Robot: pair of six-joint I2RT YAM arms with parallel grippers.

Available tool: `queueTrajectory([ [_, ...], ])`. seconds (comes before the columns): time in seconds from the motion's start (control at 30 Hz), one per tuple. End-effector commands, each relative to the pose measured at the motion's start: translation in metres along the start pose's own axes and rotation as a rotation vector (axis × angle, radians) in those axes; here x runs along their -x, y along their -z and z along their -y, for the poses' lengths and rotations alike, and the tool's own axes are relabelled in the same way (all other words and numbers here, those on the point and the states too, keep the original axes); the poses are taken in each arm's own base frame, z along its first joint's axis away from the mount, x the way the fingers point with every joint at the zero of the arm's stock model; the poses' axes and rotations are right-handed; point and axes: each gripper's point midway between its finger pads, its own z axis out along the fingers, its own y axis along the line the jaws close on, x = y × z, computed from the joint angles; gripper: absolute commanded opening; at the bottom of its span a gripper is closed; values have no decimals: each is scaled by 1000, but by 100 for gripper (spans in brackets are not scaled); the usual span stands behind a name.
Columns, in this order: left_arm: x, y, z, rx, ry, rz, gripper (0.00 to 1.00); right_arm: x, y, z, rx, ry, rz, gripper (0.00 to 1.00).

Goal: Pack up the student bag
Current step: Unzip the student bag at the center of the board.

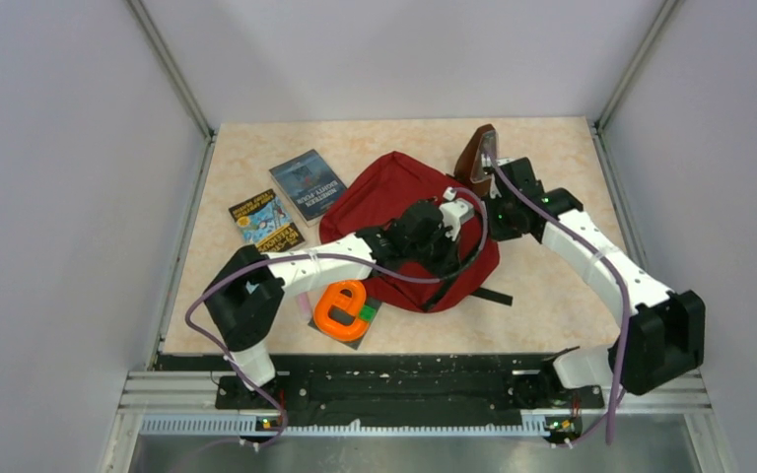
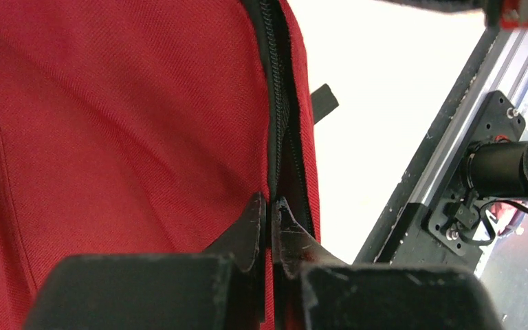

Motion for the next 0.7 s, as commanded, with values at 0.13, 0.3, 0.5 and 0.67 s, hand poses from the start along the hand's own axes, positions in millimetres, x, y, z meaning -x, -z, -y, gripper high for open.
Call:
queueTrajectory([
  [0.13,-29,23,10,-38,-5,-87,0,58,-7,11,-78,67,80,0],
  [0.3,-39,30,7,-20,-5,-97,0,67,-27,13,-104,103,42,0],
  [0.5,-48,40,5,-1,-15,-110,0,78,-48,13,-119,158,6,0],
  [0.67,-50,49,4,17,-24,-105,0,83,-68,11,-117,209,-28,0],
])
